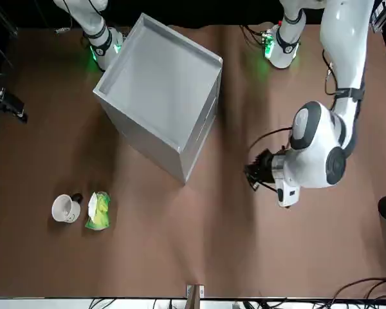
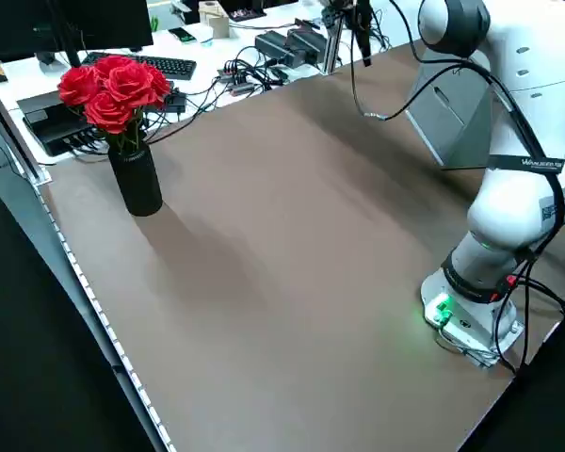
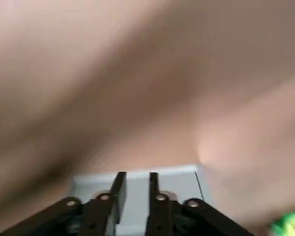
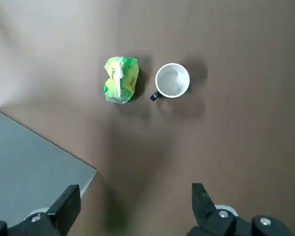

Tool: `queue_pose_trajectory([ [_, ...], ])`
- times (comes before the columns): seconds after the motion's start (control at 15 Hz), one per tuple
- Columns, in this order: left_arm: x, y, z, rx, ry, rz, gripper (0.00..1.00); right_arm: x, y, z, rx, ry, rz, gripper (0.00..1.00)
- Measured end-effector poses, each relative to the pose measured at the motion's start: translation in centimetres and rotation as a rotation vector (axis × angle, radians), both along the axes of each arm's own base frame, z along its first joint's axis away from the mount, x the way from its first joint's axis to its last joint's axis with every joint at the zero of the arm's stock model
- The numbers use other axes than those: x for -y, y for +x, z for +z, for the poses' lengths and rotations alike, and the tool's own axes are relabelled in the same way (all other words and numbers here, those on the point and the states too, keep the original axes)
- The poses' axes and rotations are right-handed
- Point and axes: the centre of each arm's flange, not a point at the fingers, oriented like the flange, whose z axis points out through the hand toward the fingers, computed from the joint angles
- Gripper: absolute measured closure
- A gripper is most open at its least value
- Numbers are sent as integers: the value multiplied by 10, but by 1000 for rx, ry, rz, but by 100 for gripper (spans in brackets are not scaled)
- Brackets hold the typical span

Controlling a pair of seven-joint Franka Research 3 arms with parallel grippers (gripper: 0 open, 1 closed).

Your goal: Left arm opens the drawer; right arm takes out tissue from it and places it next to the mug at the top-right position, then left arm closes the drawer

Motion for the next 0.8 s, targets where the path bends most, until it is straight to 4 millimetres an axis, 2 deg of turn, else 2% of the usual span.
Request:
queue_pose_trajectory([
  [0.2,-17,2,24,124,108,-187,42,-2,1,-1,9,1,3,0],
  [0.47,-61,6,61,227,167,-363,7,3,2,-6,5,1,-5,0],
  [0.53,-74,6,71,245,166,-414,2,4,2,-6,6,1,-7,0],
  [0.8,-132,-2,116,291,171,-559,1,21,2,-6,11,1,-37,0],
])
